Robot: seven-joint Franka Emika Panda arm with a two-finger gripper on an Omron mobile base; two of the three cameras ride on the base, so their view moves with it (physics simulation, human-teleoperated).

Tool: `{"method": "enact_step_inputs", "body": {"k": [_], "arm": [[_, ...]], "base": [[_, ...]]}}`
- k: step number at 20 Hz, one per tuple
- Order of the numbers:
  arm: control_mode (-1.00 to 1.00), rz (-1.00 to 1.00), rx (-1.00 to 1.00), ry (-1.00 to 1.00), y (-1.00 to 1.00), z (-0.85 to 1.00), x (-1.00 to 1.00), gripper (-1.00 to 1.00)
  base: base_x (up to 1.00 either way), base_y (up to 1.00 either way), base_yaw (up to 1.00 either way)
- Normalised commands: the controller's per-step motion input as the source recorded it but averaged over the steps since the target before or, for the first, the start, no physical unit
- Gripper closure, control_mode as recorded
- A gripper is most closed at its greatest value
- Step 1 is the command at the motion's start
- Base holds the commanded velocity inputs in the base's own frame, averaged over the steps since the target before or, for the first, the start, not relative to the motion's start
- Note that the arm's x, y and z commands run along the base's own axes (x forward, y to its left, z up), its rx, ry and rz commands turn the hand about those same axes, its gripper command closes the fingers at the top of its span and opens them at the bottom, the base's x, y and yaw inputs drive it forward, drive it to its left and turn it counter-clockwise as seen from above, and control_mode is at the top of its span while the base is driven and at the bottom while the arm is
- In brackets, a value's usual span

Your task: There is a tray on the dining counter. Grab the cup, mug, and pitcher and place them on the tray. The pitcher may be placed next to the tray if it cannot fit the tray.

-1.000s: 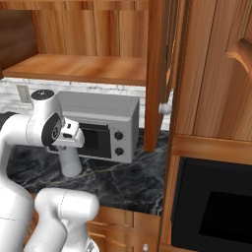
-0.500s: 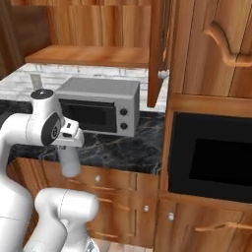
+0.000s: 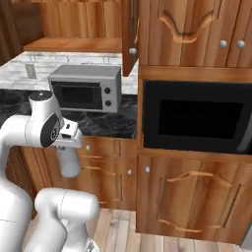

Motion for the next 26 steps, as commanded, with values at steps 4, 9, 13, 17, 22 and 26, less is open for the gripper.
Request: {"method": "enact_step_inputs", "body": {"k": [4,9,13,17,22,26], "arm": [[1.00,0.00,0.00,0.00,0.00,0.00,0.00,1.00],[1.00,0.00,0.00,0.00,0.00,0.00,0.00,1.00],[1.00,0.00,0.00,0.00,0.00,0.00,0.00,1.00],[1.00,0.00,0.00,0.00,0.00,0.00,0.00,1.00],[1.00,0.00,0.00,0.00,0.00,0.00,0.00,1.00],[1.00,0.00,0.00,0.00,0.00,0.00,0.00,1.00]], "base": [[-0.62,-0.57,-0.42],[-0.16,-0.45,-0.63],[0.00,-0.45,-0.76],[0.00,-0.39,-0.82],[0.11,-0.31,-0.80],[0.27,-0.25,-0.76]]}}
